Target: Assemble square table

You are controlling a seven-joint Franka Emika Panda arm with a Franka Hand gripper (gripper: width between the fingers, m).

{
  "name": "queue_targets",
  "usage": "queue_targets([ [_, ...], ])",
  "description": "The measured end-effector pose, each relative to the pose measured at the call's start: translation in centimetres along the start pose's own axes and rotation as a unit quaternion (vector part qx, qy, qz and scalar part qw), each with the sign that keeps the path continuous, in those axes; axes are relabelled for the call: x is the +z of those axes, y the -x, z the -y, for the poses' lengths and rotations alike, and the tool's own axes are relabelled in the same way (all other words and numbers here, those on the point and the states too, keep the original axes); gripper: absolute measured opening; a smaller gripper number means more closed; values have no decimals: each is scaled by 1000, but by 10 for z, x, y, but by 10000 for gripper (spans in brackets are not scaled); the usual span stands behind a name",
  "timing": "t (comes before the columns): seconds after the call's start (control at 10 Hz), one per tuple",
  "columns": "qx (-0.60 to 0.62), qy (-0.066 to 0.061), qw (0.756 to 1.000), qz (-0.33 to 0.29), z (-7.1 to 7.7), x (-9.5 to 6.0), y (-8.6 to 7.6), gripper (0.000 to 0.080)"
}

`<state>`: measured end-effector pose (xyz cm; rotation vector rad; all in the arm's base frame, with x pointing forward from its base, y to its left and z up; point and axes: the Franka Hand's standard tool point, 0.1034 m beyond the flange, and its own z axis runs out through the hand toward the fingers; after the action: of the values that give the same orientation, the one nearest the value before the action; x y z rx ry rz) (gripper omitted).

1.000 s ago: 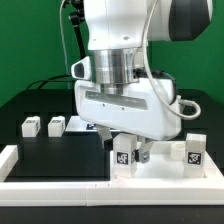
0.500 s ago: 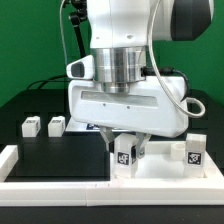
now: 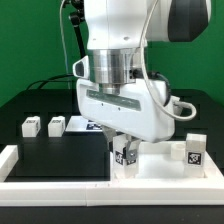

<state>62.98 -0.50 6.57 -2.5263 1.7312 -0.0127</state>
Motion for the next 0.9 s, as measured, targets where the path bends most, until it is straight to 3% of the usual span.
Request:
queue_targets([
  [0.3,210,14,977,30,-3,0,-4,294],
  [0.9,430,24,902,26,-1,-1,2,294],
])
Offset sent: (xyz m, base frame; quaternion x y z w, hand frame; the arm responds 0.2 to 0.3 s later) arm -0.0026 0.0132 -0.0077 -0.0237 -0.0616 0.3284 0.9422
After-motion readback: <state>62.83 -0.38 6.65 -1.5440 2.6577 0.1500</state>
